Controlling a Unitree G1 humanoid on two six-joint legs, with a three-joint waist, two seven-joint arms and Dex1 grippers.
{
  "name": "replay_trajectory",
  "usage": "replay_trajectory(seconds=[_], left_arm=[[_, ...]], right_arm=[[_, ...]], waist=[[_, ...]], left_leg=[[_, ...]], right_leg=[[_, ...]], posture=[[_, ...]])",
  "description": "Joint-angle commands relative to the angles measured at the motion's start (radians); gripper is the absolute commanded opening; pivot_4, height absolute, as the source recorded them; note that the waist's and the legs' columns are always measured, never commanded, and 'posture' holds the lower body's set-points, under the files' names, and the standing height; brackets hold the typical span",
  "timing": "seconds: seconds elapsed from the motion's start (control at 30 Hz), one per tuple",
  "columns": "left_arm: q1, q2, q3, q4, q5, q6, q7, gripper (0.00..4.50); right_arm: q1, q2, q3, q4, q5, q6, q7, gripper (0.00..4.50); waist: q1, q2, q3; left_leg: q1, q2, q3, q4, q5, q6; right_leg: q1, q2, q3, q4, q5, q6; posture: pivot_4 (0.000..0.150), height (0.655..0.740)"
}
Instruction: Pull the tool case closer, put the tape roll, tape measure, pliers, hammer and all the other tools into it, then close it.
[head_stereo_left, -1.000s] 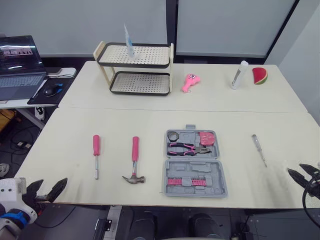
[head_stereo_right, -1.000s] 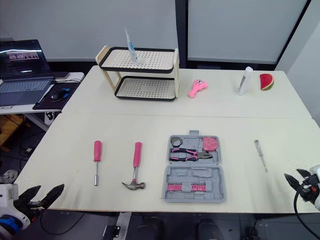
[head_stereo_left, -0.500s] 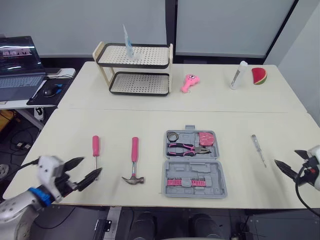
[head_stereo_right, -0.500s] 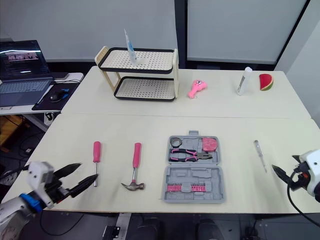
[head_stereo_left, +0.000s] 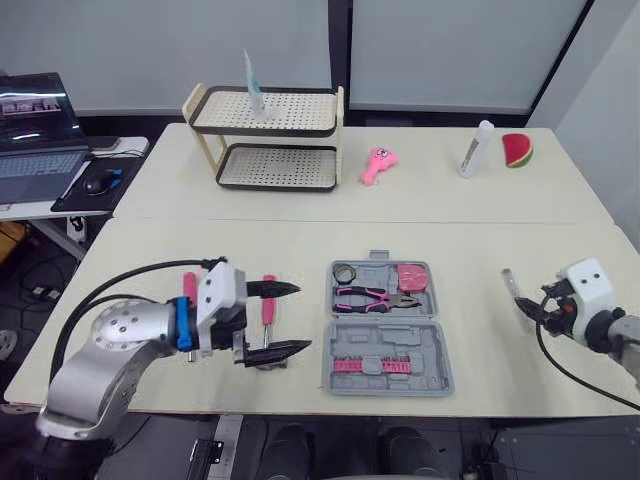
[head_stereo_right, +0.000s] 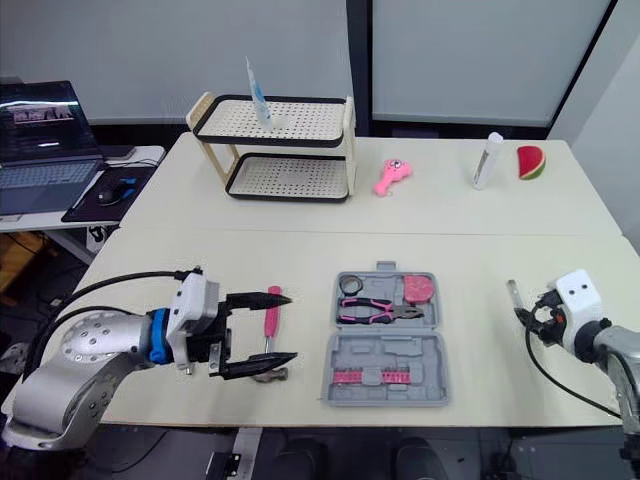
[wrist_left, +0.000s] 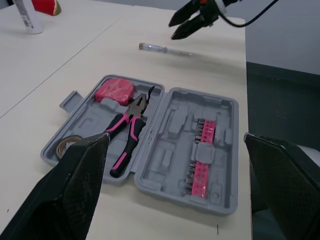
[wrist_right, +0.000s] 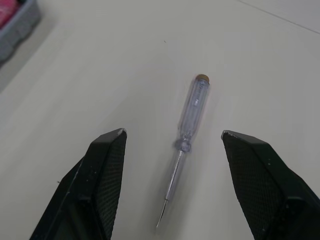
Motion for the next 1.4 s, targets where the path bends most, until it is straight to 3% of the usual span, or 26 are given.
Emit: replay_trajectory(seconds=[0.03,0.43,0.63,0.97,1.2,1.4], left_arm=[[-0.042,0.025,-0.024,-0.061,-0.048,0.053,-0.01,4.5],[-0.051,0.012,-0.067,-0.079,-0.037,0.066,0.007,4.5],[-0.065,-0.001,-0.075,-0.077,-0.043,0.067,0.021,4.5],[-0.11,-0.015,-0.046,-0.086,-0.115,0.109,0.044,4.5],[-0.13,0.004,-0.026,-0.061,-0.113,0.113,0.044,4.5],[-0.117,0.036,-0.011,-0.059,-0.108,0.105,0.032,4.5]], right_arm=[[-0.072,0.022,0.019,0.059,-0.026,0.055,-0.069,3.27],[-0.167,0.075,0.079,0.243,-0.06,0.011,-0.107,3.27],[-0.179,0.098,0.058,0.267,-0.037,0.02,-0.113,2.17],[-0.177,0.12,0.032,0.259,-0.01,0.057,-0.131,1.06],[-0.176,0.118,0.035,0.232,0.008,0.046,-0.121,0.38],[-0.152,0.082,0.045,0.107,0.015,0.052,-0.083,0.35]], waist=[[-0.001,0.0,0.0],[-0.002,0.0,0.0],[-0.001,0.0,0.0],[-0.001,0.0,0.0],[-0.001,0.0,0.0],[-0.001,0.001,0.001]], left_leg=[[0.0,0.0,0.0,0.0,0.0,0.0],[-0.002,0.0,0.0,0.0,0.0,0.0],[-0.001,0.0,0.0,0.001,0.0,0.0],[-0.002,0.0,0.0,0.001,0.0,0.0],[-0.002,0.0,0.0,0.001,0.0,0.0],[-0.002,0.0,0.0,0.001,0.0,0.0]], right_leg=[[0.0,0.0,0.0,0.0,0.0,0.0],[-0.002,0.0,0.0,0.0,0.0,0.0],[-0.001,0.0,-0.001,0.0,0.0,0.0],[-0.001,0.0,-0.001,0.0,0.0,0.0],[-0.001,0.0,-0.001,0.0,0.0,0.0],[-0.002,0.0,-0.001,0.0,0.0,0.0]], posture=[[0.15,0.729],[0.15,0.729],[0.15,0.729],[0.15,0.729],[0.15,0.729],[0.15,0.729]])
